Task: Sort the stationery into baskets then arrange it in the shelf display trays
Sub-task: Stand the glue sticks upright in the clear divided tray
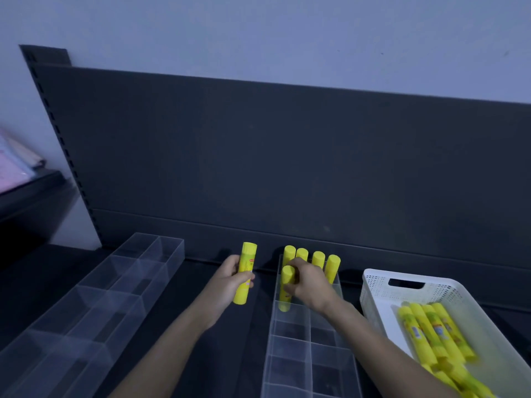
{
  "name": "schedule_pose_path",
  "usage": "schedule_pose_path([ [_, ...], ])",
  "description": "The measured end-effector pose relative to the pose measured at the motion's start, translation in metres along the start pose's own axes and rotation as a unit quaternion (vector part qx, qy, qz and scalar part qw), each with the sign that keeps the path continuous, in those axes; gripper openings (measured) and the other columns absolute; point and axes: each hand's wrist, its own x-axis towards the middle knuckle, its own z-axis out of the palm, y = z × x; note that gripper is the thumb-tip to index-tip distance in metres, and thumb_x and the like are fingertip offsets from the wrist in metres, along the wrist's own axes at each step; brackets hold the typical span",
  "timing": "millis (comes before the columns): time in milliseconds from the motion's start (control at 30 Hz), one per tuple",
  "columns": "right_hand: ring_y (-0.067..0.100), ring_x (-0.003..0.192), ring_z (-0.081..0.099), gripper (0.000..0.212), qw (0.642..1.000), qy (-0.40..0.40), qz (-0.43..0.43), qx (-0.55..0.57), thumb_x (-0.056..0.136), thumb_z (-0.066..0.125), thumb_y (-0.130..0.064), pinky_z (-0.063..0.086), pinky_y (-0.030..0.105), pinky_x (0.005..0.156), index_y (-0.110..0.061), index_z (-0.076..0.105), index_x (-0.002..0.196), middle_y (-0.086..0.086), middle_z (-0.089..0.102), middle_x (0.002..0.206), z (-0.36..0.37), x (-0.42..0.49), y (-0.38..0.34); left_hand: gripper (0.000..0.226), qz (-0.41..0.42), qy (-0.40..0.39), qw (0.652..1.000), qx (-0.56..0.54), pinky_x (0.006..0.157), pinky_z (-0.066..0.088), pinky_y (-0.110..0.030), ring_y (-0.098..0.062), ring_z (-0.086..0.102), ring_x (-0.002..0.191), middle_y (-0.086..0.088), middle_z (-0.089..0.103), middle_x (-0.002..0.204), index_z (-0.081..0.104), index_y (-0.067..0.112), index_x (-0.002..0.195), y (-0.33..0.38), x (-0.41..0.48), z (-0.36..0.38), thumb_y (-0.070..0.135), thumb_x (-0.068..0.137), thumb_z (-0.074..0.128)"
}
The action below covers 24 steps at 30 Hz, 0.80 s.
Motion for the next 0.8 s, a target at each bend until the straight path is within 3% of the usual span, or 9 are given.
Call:
schedule_pose_path([
  [100, 0.024, 0.081, 0.057, 0.015, 1.000, -0.006, 0.003, 0.000, 0.082, 0.064, -0.015, 0.041, 0.026, 0.068, -0.013, 0.050, 0.087, 0.007, 0.059, 0.086, 0.003, 0.001, 0.002, 0.015, 0.032, -0.022, 0.999, 0.023, 0.082, 0.044, -0.030, -0.012, 0.055, 0.086, 0.001, 0.058, 0.090, 0.057, 0.016, 0.102, -0.004, -0.003, -0.008, 0.006, 0.092, 0.054],
  [200, 0.019, 0.075, 0.051, 0.018, 1.000, 0.012, -0.006, 0.000, 0.082, 0.065, -0.017, 0.035, 0.023, 0.065, -0.015, 0.047, 0.083, 0.003, 0.055, 0.081, 0.005, 0.000, 0.003, 0.017, 0.044, -0.020, 0.999, 0.023, 0.080, 0.048, -0.028, -0.011, 0.059, 0.085, 0.001, 0.064, 0.088, 0.061, 0.016, 0.100, -0.006, -0.003, -0.008, 0.004, 0.088, 0.059],
  [333, 0.019, 0.077, 0.052, 0.016, 1.000, 0.016, -0.003, 0.009, 0.083, 0.066, -0.019, 0.034, 0.022, 0.065, -0.015, 0.051, 0.087, 0.002, 0.056, 0.082, 0.006, -0.002, 0.004, 0.020, 0.063, 0.002, 0.998, 0.013, 0.071, 0.050, -0.017, -0.012, 0.065, 0.081, -0.001, 0.069, 0.085, 0.065, 0.016, 0.092, -0.003, -0.004, -0.007, -0.002, 0.083, 0.063],
  [400, 0.019, 0.084, 0.055, 0.027, 0.999, 0.012, 0.008, 0.030, 0.081, 0.069, -0.019, 0.039, 0.022, 0.071, -0.013, 0.057, 0.105, 0.004, 0.061, 0.091, 0.004, -0.004, 0.004, 0.018, 0.072, 0.011, 0.997, 0.024, 0.067, 0.050, -0.014, -0.006, 0.067, 0.077, 0.002, 0.072, 0.081, 0.066, 0.016, 0.089, 0.000, -0.005, -0.005, -0.001, 0.081, 0.066],
  [467, 0.019, 0.092, 0.058, 0.039, 0.996, 0.046, 0.005, 0.074, 0.080, 0.070, -0.019, 0.042, 0.022, 0.079, -0.010, 0.057, 0.116, 0.005, 0.065, 0.100, -0.002, -0.010, 0.005, 0.017, 0.082, 0.018, 0.996, 0.028, 0.064, 0.049, -0.012, -0.001, 0.067, 0.073, 0.004, 0.072, 0.077, 0.067, 0.015, 0.088, 0.003, -0.005, -0.002, 0.000, 0.080, 0.067],
  [500, 0.018, 0.091, 0.059, 0.032, 0.991, 0.070, -0.005, 0.110, 0.081, 0.069, -0.018, 0.042, 0.021, 0.079, -0.010, 0.060, 0.111, 0.004, 0.066, 0.098, -0.007, -0.016, 0.003, 0.017, 0.088, 0.018, 0.996, 0.016, 0.064, 0.050, -0.013, -0.002, 0.066, 0.073, 0.004, 0.072, 0.076, 0.066, 0.014, 0.088, 0.005, -0.005, 0.000, -0.001, 0.080, 0.068],
  [600, 0.012, 0.075, 0.058, 0.003, 0.952, 0.036, -0.026, 0.301, 0.088, 0.061, -0.012, 0.044, 0.013, 0.065, -0.013, 0.063, 0.089, -0.002, 0.063, 0.079, -0.019, -0.038, -0.007, 0.022, 0.093, 0.010, 0.993, -0.069, 0.074, 0.055, -0.025, -0.013, 0.066, 0.075, -0.001, 0.068, 0.076, 0.061, 0.009, 0.087, 0.013, -0.005, 0.012, -0.003, 0.072, 0.073],
  [700, 0.015, 0.071, 0.063, 0.011, 0.864, -0.066, 0.002, 0.499, 0.091, 0.053, -0.006, 0.050, 0.018, 0.058, -0.010, 0.063, 0.094, 0.003, 0.065, 0.079, -0.020, -0.053, -0.007, 0.029, 0.087, -0.027, 0.989, -0.114, 0.075, 0.056, -0.028, -0.011, 0.064, 0.072, 0.002, 0.065, 0.070, 0.056, 0.010, 0.084, 0.017, -0.006, 0.028, -0.001, 0.062, 0.073],
  [800, 0.013, 0.057, 0.060, 0.013, 0.821, -0.023, 0.027, 0.570, 0.086, 0.052, 0.007, 0.048, 0.021, 0.052, -0.003, 0.059, 0.091, 0.006, 0.064, 0.068, -0.033, -0.058, 0.002, 0.027, 0.078, -0.041, 0.995, -0.044, 0.067, 0.054, -0.017, -0.005, 0.064, 0.067, 0.006, 0.065, 0.070, 0.058, 0.011, 0.083, 0.012, -0.004, 0.032, -0.009, 0.072, 0.072],
])
